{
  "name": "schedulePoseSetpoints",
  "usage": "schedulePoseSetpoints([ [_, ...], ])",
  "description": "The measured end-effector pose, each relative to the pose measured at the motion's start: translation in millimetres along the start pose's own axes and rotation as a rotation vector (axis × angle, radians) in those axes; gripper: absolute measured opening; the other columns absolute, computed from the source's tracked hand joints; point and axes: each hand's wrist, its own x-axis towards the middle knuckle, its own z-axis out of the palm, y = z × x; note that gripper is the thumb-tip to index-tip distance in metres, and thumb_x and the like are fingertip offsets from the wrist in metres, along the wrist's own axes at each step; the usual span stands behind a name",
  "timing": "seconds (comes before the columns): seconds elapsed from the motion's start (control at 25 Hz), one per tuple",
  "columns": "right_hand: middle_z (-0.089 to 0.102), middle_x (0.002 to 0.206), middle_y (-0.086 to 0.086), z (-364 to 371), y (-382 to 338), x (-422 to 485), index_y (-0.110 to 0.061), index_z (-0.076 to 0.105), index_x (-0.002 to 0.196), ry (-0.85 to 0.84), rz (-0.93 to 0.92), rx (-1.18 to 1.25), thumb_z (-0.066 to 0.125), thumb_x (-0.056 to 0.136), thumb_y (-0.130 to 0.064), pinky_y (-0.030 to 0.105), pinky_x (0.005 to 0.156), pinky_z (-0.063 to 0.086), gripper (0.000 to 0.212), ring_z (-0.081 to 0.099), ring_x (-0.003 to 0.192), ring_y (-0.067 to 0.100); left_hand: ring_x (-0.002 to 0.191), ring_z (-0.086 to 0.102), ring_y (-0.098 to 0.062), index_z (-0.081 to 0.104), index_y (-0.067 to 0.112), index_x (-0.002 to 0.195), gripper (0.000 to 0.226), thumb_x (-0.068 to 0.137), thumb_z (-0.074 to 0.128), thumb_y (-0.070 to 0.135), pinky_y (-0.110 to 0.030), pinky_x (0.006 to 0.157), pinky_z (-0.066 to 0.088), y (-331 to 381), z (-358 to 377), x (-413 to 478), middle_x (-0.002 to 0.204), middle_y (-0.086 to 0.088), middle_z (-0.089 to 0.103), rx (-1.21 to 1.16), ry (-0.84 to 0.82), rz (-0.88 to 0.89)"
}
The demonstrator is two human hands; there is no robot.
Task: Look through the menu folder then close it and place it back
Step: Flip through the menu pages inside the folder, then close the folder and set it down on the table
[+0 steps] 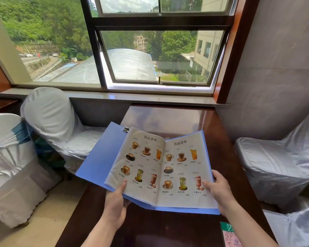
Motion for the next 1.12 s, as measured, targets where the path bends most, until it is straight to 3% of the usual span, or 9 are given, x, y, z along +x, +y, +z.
schedulePoseSetpoints([
  [0.12, 0.078, 0.098, 0.01, 6.2, 1.1, 5.2, -0.022, 0.065, 0.107, -0.009, 0.058, 0.002, 0.064, 0.093, -0.003, 0.045, 0.058, 0.064, 0.024, 0.08, 0.073, 0.029, 0.1, 0.073, -0.027, 0.069, 0.035, 0.108, 0.026, 0.094, 0.061, 0.015, -0.041, 0.068, 0.063, -4.6, 5.4, -0.5, 0.113, -0.005, 0.076, 0.09, -0.014, 0.014],
  [0.24, 0.076, 0.101, 0.013, 13.0, 3.2, 12.2, -0.02, 0.065, 0.101, -0.016, 0.101, -0.031, 0.062, 0.091, 0.002, 0.05, 0.065, 0.065, 0.024, 0.079, 0.078, 0.033, 0.102, 0.072, -0.028, 0.069, 0.034, 0.108, 0.025, 0.095, 0.06, 0.015, -0.052, 0.083, 0.059, -12.9, 13.7, -0.7, 0.113, -0.006, 0.076, 0.164, -0.066, 0.017],
  [0.36, 0.074, 0.103, 0.014, 15.6, 9.4, 16.7, -0.019, 0.064, 0.101, -0.025, 0.128, -0.053, 0.06, 0.091, 0.002, 0.055, 0.073, 0.064, 0.024, 0.076, 0.086, 0.036, 0.103, 0.072, -0.026, 0.07, 0.03, 0.108, 0.024, 0.096, 0.058, 0.013, -0.05, 0.09, 0.055, -17.1, 19.3, 2.5, 0.111, -0.005, 0.077, 0.203, -0.063, 0.031],
  [0.6, 0.074, 0.104, 0.015, 19.5, 31.3, 20.9, -0.015, 0.063, 0.104, -0.056, 0.204, -0.072, 0.061, 0.092, 0.002, 0.054, 0.074, 0.064, 0.021, 0.076, 0.087, 0.036, 0.098, 0.074, -0.022, 0.065, 0.03, 0.118, 0.025, 0.094, 0.064, 0.022, -0.039, 0.077, 0.061, -31.3, 29.9, 1.8, 0.107, -0.002, 0.078, 0.51, -0.182, 0.081],
  [0.72, 0.074, 0.104, 0.015, 21.5, 37.5, 23.3, -0.012, 0.063, 0.109, -0.064, 0.233, -0.048, 0.064, 0.092, -0.001, 0.055, 0.074, 0.064, 0.02, 0.076, 0.087, 0.036, 0.102, 0.073, -0.019, 0.061, 0.037, 0.127, 0.039, 0.089, 0.067, 0.036, -0.043, 0.087, 0.058, -42.5, 38.0, -1.9, 0.11, 0.001, 0.077, 0.648, -0.307, 0.085],
  [0.88, 0.075, 0.104, 0.017, 20.8, 39.5, 27.3, -0.007, 0.062, 0.116, -0.072, 0.287, -0.017, 0.055, 0.098, -0.003, 0.054, 0.075, 0.064, 0.02, 0.076, 0.088, 0.035, 0.113, 0.067, -0.019, 0.057, 0.043, 0.132, 0.044, 0.093, 0.066, 0.025, -0.046, 0.1, 0.053, -58.4, 44.0, 0.2, 0.124, -0.003, 0.069, 0.773, -0.308, 0.12],
  [1.0, 0.077, 0.106, 0.017, 20.3, 38.5, 28.3, -0.005, 0.067, 0.119, -0.081, 0.313, 0.05, 0.046, 0.106, -0.025, 0.055, 0.085, 0.061, 0.032, 0.076, 0.093, 0.035, 0.115, 0.06, -0.009, 0.051, 0.051, 0.133, 0.057, 0.087, 0.071, 0.024, -0.038, 0.101, 0.051, -64.7, 46.7, -0.8, 0.122, 0.011, 0.063, 0.982, -0.284, 0.176],
  [1.12, 0.079, 0.106, 0.015, 20.6, 34.0, 24.5, -0.019, 0.075, 0.112, -0.136, 0.392, 0.197, 0.036, 0.099, -0.063, 0.053, 0.091, 0.058, 0.059, 0.076, 0.098, 0.035, 0.114, 0.054, -0.004, 0.046, 0.052, 0.135, 0.067, 0.075, 0.076, 0.044, -0.026, 0.097, 0.045, -74.0, 48.4, -5.8, 0.121, 0.018, 0.056, 1.171, -0.333, 0.195],
])
